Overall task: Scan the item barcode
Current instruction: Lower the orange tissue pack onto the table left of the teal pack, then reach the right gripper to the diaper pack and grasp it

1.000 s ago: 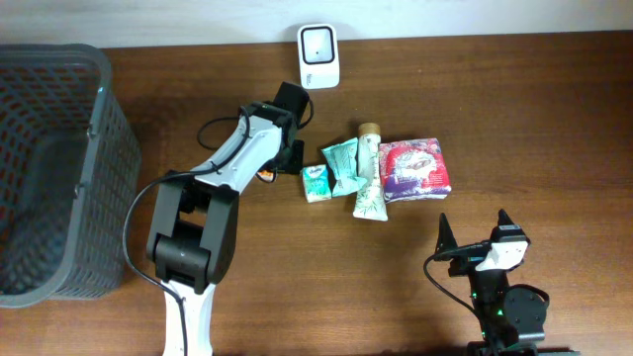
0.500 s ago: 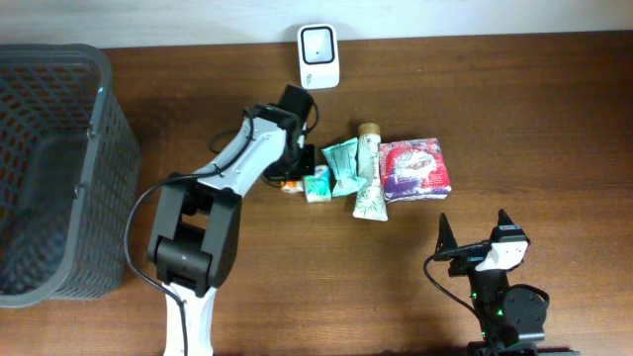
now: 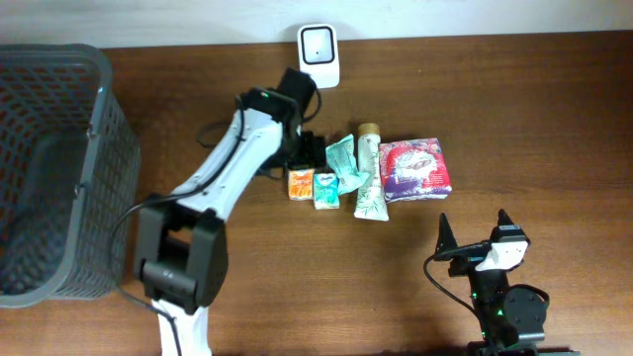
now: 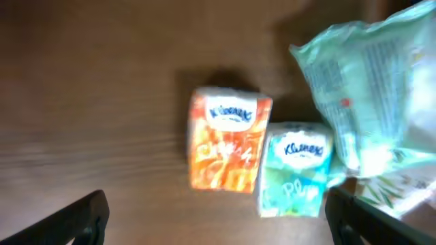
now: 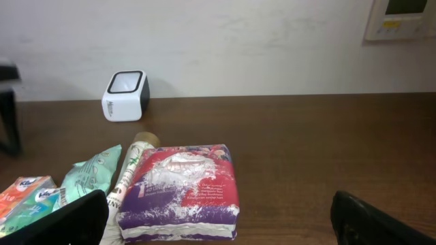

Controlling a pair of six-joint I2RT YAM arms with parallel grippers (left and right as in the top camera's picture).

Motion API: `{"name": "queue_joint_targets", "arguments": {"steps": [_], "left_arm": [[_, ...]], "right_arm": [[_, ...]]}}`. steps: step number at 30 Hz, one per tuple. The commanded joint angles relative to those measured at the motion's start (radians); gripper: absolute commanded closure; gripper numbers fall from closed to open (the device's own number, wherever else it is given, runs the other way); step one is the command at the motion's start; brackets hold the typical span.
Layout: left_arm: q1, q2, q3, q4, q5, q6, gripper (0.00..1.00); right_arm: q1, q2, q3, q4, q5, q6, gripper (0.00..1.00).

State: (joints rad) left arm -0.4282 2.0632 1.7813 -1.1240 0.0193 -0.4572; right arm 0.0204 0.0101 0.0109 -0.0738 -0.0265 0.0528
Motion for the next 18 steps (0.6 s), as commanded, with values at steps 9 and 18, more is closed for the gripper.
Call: {"name": "queue_joint_targets", "arguments": {"steps": [9, 18], "left_arm": [[0.102, -0.233, 0.060, -0.184, -0.226, 0.040, 0.01], [0.119, -0.233, 0.059, -0.198, -0.214, 0.039, 0.01]], "right_arm": [[0.006, -0.006, -0.005, 0.123, -0.078, 0.068, 0.01], [0.006, -0.006, 0.000, 0.636, -0.552, 0.375, 0.01]]}}
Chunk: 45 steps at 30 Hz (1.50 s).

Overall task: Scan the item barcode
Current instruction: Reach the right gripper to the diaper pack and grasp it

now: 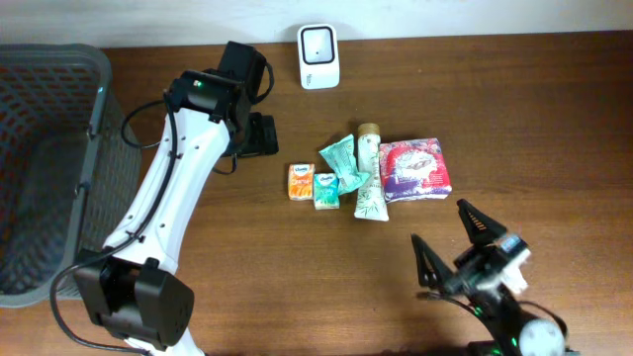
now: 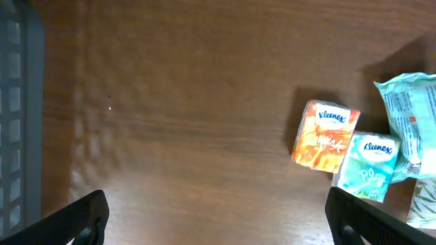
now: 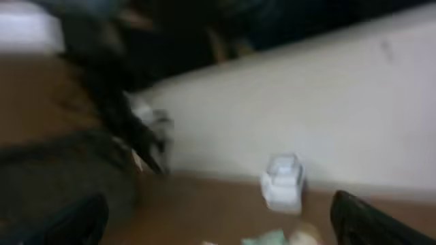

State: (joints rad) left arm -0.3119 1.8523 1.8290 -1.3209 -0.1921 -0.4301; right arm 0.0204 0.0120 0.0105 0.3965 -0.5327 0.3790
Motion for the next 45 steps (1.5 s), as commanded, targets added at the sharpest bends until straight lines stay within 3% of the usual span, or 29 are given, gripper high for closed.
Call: {"name": "queue_joint_targets", "arguments": {"steps": [1, 3, 7, 10, 14, 15, 19, 22, 24, 28, 31, 34, 38, 40, 41, 45], "left_arm": [[0.003, -0.022, 0.011, -0.001, -0.003, 0.012, 0.01], [0.003, -0.022, 0.011, 0.000, 0.001, 0.012, 0.01], [0.003, -0.022, 0.011, -0.001, 0.012, 0.012, 0.01], [0.003, -0.022, 0.011, -0.001, 0.012, 0.012, 0.01], [0.003, -0.022, 0.011, -0.001, 0.012, 0.012, 0.01], [0.003, -0.022, 0.011, -0.001, 0.012, 0.012, 0.01], [0.003, -0.022, 0.011, -0.001, 0.012, 0.012, 0.01], [0.003, -0.022, 0.011, -0.001, 0.012, 0.012, 0.01], [0.003, -0.022, 0.011, -0.001, 0.012, 0.012, 0.01], [0.003, -0.022, 0.011, -0.001, 0.012, 0.012, 0.01], [0.003, -0.022, 0.011, -0.001, 0.012, 0.012, 0.01], [0.003, -0.022, 0.011, -0.001, 0.012, 0.012, 0.01], [0.003, -0.022, 0.011, -0.001, 0.012, 0.012, 0.01], [0.003, -0.022, 0.011, -0.001, 0.012, 0.012, 0.01], [0.003, -0.022, 0.011, -0.001, 0.012, 0.012, 0.01], [0.003, -0.022, 0.011, -0.001, 0.012, 0.012, 0.01]], "right_arm": [[0.006, -0.008, 0.020, 0.219, 0.009, 0.048, 0.01], [0.005, -0.001, 0.098, 0.216, 0.122, -0.001, 0.01], [0.005, 0.103, 0.351, 0.069, 0.153, -0.300, 0.01], [0.006, 0.276, 0.638, -0.248, 0.267, -0.511, 0.01], [0.005, 0.565, 1.043, -0.711, 0.367, -0.623, 0.01], [0.005, 0.686, 1.199, -0.912, 0.377, -0.637, 0.01], [0.005, 0.980, 1.557, -1.341, 0.376, -0.637, 0.01], [0.006, 1.203, 1.806, -1.639, 0.376, -0.637, 0.01], [0.006, 1.312, 1.880, -1.748, 0.370, -0.636, 0.02], [0.006, 1.485, 1.878, -1.807, 0.196, -0.633, 0.01], [0.005, 1.595, 1.878, -1.808, 0.284, -0.629, 0.01], [-0.056, 1.737, 1.878, -1.792, 0.417, -0.447, 0.01], [-0.152, 1.920, 1.878, -1.784, 0.262, -0.474, 0.01], [-0.184, 2.005, 1.878, -1.786, 0.132, -0.578, 0.01], [-0.201, 2.067, 1.878, -1.785, 0.046, -0.640, 0.13], [-0.218, 2.189, 1.878, -1.776, 0.016, -0.668, 0.21]]}}
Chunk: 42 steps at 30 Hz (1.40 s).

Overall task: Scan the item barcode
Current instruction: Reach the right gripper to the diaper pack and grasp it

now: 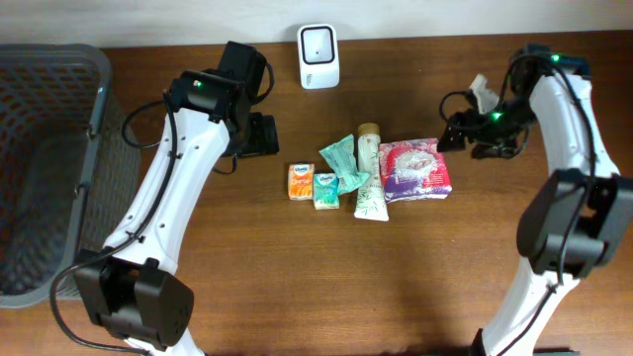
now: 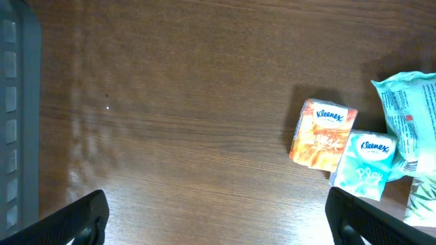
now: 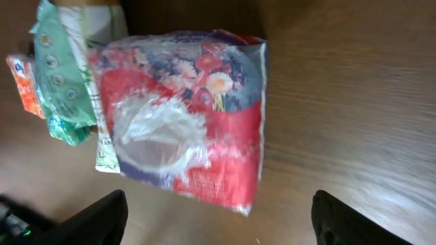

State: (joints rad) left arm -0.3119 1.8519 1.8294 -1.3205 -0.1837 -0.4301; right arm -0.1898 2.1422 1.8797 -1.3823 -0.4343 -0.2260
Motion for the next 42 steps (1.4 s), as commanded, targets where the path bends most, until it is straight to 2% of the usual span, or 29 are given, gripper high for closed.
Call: {"name": "queue_joint_targets", "arguments": {"steps": [1, 8, 11, 14, 15, 16, 20, 24, 26, 28, 32, 36, 39, 42], "left_arm": [[0.003, -0.021, 0.011, -0.001, 0.003, 0.012, 0.01], [0.003, -0.021, 0.011, -0.001, 0.003, 0.012, 0.01], [0.003, -0.021, 0.011, -0.001, 0.003, 0.012, 0.01], [0.003, -0.021, 0.011, -0.001, 0.003, 0.012, 0.01], [0.003, -0.021, 0.011, -0.001, 0.003, 0.012, 0.01], [0.003, -0.021, 0.011, -0.001, 0.003, 0.012, 0.01], [0.003, -0.021, 0.011, -0.001, 0.003, 0.012, 0.01], [0.003, -0.021, 0.011, -0.001, 0.003, 0.012, 0.01], [0.003, -0.021, 0.011, -0.001, 0.003, 0.012, 0.01], [0.003, -0.021, 0.011, -0.001, 0.003, 0.012, 0.01], [0.003, -0.021, 0.011, -0.001, 0.003, 0.012, 0.01], [0.003, -0.021, 0.011, -0.001, 0.003, 0.012, 0.01], [0.002, -0.021, 0.011, -0.001, 0.003, 0.012, 0.01], [0.002, -0.021, 0.011, -0.001, 0.003, 0.012, 0.01]], "right_arm": [[-0.008, 0.077, 0.009, 0.010, -0.083, -0.063, 0.21], [-0.007, 0.165, -0.040, 0.072, -0.082, -0.082, 0.17], [-0.007, 0.170, -0.126, 0.133, -0.150, -0.086, 0.24], [0.002, 0.170, -0.175, 0.117, -0.264, -0.172, 0.51], [0.024, 0.170, -0.180, 0.100, -0.279, -0.174, 0.83], [0.043, 0.170, -0.180, 0.081, -0.294, -0.174, 0.96], [0.193, 0.170, -0.178, 0.058, -0.340, -0.157, 0.96], [0.345, 0.170, -0.169, 0.177, -0.340, 0.004, 0.96], [0.378, 0.169, -0.121, 0.173, -0.314, 0.043, 0.96], [0.378, 0.157, -0.045, 0.116, -0.213, 0.093, 0.96], [0.349, 0.113, 0.175, -0.059, 0.201, 0.252, 0.96], [0.340, 0.095, 0.344, -0.255, 0.819, 0.608, 0.96], [0.340, 0.097, 0.317, -0.288, 1.038, 0.764, 0.96], [0.340, 0.099, 0.221, -0.221, 1.091, 0.785, 0.96]]}}
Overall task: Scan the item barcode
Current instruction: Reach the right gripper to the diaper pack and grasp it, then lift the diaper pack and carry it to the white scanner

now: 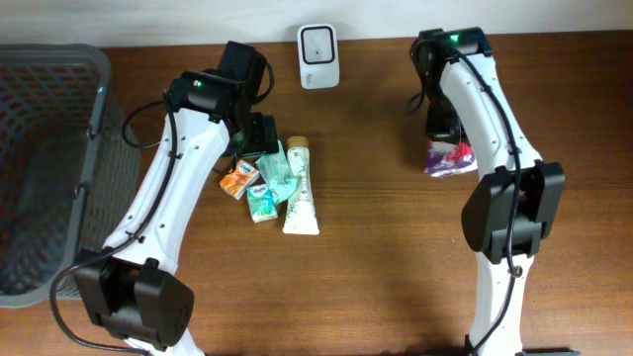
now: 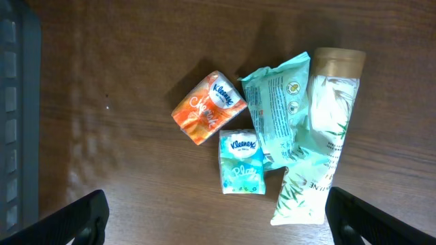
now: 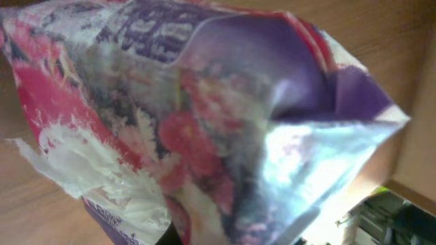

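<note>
A red and purple floral pack (image 3: 204, 116) fills the right wrist view, tilted on edge. My right gripper (image 1: 445, 143) is shut on it right of the table's middle, its fingers mostly hidden behind the pack. The white scanner (image 1: 318, 43) stands at the back edge, left of that arm. My left gripper (image 2: 218, 221) hangs open above the table over an orange tissue pack (image 2: 208, 109), a teal tissue pack (image 2: 242, 163), a green wipes pack (image 2: 276, 112) and a pale tube (image 2: 317, 136), touching none.
A dark mesh basket (image 1: 49, 168) fills the table's left end. The small items lie bunched under the left arm (image 1: 188, 188), with the tube (image 1: 302, 198) the rightmost. Bare wood lies between the tube and the right arm (image 1: 490, 119).
My right gripper was open beside the floral pack on the table; now it is shut on the pack, further back and right. The small items now lie further left, under the still left wrist.
First my left gripper hovered over the tissue packs and the right arm rested at the front edge. The left arm then stood further back and left. Later the right gripper hung open by the floral pack. Now it holds that pack, and the other items sit further left.
</note>
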Controlling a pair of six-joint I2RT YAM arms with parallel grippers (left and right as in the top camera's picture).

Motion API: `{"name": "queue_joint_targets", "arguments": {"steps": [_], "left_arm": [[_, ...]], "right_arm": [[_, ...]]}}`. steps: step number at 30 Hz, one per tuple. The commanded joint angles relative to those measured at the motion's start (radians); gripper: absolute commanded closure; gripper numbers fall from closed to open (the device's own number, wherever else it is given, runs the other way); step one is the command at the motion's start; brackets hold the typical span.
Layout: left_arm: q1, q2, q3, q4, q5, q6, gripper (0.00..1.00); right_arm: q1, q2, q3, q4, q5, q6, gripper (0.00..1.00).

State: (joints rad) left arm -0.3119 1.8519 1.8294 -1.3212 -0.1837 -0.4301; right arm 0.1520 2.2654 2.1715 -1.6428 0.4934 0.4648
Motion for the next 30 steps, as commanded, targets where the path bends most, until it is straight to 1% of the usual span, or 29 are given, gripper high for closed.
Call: {"name": "queue_joint_targets", "arguments": {"steps": [1, 3, 4, 6, 7, 8, 9, 10, 11, 12, 14, 16, 17, 19, 21, 23, 25, 27, 29, 30], "left_arm": [[0.002, -0.021, 0.011, 0.000, 0.003, 0.012, 0.01], [0.002, -0.021, 0.011, -0.001, 0.003, 0.012, 0.01], [0.002, -0.021, 0.011, 0.000, 0.003, 0.012, 0.01], [0.001, -0.021, 0.011, 0.000, 0.003, 0.012, 0.01], [0.001, -0.021, 0.011, 0.000, 0.003, 0.012, 0.01], [0.001, -0.021, 0.011, 0.000, 0.003, 0.012, 0.01], [0.001, -0.021, 0.011, 0.000, 0.003, 0.012, 0.01], [0.001, -0.021, 0.011, 0.000, 0.003, 0.012, 0.01], [0.001, -0.021, 0.011, 0.000, 0.003, 0.012, 0.01], [0.001, -0.021, 0.011, 0.000, 0.003, 0.012, 0.01], [0.001, -0.021, 0.011, 0.000, 0.003, 0.012, 0.01], [0.001, -0.021, 0.011, 0.000, 0.003, 0.012, 0.01], [0.001, -0.021, 0.011, 0.000, 0.003, 0.012, 0.01], [0.001, -0.021, 0.011, 0.000, 0.003, 0.012, 0.01], [0.001, -0.021, 0.011, 0.000, 0.003, 0.012, 0.01], [0.001, -0.021, 0.011, 0.000, 0.003, 0.012, 0.01], [0.001, -0.021, 0.011, 0.000, 0.003, 0.012, 0.01], [0.001, -0.021, 0.011, 0.000, 0.003, 0.012, 0.01], [0.001, -0.021, 0.011, 0.000, 0.003, 0.012, 0.01], [0.001, -0.021, 0.011, 0.000, 0.003, 0.012, 0.01]], "right_arm": [[-0.002, -0.024, -0.102, 0.060, 0.162, 0.094, 0.96], [0.006, -0.024, -0.156, 0.086, 0.122, 0.093, 0.96], [0.013, -0.024, -0.176, 0.098, 0.100, 0.093, 0.91], [0.042, -0.020, -0.215, 0.143, 0.035, 0.060, 0.69], [0.063, -0.020, -0.215, 0.154, -0.035, 0.009, 0.50], [0.085, -0.021, -0.206, 0.155, -0.090, -0.017, 0.42], [0.105, -0.021, -0.193, 0.153, -0.121, -0.021, 0.35], [0.131, -0.021, -0.173, 0.152, -0.156, -0.028, 0.26], [0.158, -0.021, -0.146, 0.151, -0.216, -0.069, 0.20], [0.177, -0.021, -0.122, 0.148, -0.280, -0.121, 0.19], [0.214, -0.021, -0.056, 0.136, -0.453, -0.234, 0.09], [0.229, -0.021, 0.014, 0.120, -0.575, -0.298, 0.07], [0.227, -0.021, 0.051, 0.107, -0.572, -0.297, 0.01], [0.201, -0.021, 0.119, 0.076, -0.524, -0.296, 0.01], [0.138, -0.021, 0.153, 0.056, -0.478, -0.297, 0.01], [0.063, -0.020, 0.152, 0.052, -0.478, -0.298, 0.01], [-0.047, -0.019, 0.134, 0.048, -0.510, -0.314, 0.01], [-0.130, -0.017, 0.116, 0.053, -0.627, -0.414, 0.01], [-0.233, -0.014, 0.075, 0.067, -0.852, -0.584, 0.01], [-0.272, -0.014, 0.040, 0.083, -0.923, -0.631, 0.01]]}}
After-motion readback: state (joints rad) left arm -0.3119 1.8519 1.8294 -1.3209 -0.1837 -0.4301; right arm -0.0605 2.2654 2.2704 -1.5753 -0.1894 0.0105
